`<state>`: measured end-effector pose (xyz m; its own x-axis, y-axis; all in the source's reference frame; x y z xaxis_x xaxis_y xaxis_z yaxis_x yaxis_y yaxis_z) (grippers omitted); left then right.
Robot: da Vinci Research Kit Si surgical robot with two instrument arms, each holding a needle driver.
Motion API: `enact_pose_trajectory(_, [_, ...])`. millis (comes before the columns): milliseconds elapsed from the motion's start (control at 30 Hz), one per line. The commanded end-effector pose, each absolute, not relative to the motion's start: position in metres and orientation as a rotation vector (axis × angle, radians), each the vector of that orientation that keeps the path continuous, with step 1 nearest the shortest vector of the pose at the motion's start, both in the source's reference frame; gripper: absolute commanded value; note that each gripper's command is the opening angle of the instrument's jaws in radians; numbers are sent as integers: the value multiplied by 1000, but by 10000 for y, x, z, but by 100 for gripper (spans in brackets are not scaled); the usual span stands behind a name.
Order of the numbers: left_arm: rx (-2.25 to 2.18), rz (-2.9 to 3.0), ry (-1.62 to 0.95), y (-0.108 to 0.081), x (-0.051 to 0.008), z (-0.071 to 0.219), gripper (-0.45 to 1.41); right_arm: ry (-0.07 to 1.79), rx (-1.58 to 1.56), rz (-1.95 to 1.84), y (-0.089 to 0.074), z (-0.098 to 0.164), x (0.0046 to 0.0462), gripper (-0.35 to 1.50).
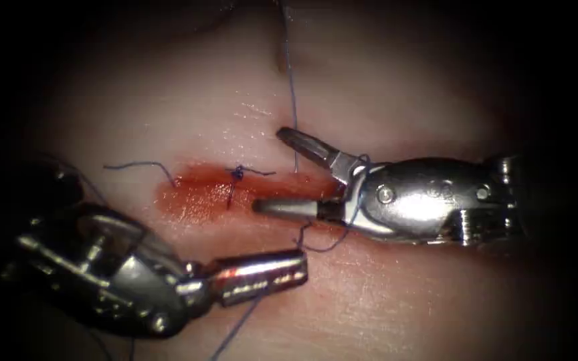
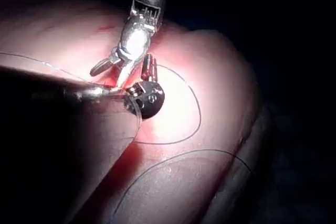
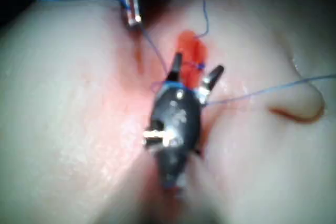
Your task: Wound Closure
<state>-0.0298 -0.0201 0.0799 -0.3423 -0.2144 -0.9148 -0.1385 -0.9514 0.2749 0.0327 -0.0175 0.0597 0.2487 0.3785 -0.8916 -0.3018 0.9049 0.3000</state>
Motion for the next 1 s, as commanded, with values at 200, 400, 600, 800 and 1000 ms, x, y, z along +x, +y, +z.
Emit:
enact_pose_trajectory(200, [1791, -2478, -475, -188, -302, 797, -45, 1237, 94, 444, -190, 602, 335, 81])
enact_pose_trajectory(400, [1800, -2469, -462, -163, -291, 802, -45, 1239, 113, 427, -194, 600, 337, 78])
enact_pose_trajectory(600, [1806, -2460, -457, -136, -286, 823, -45, 1249, 129, 414, -197, 598, 341, 73])
enact_pose_trajectory(800, [1830, -2450, -435, -104, -292, 849, -45, 1257, 147, 399, -201, 596, 343, 73])
enact_pose_trajectory(1000, [1846, -2444, -398, -91, -292, 866, -45, 1273, 172, 375, -205, 594, 345, 66])
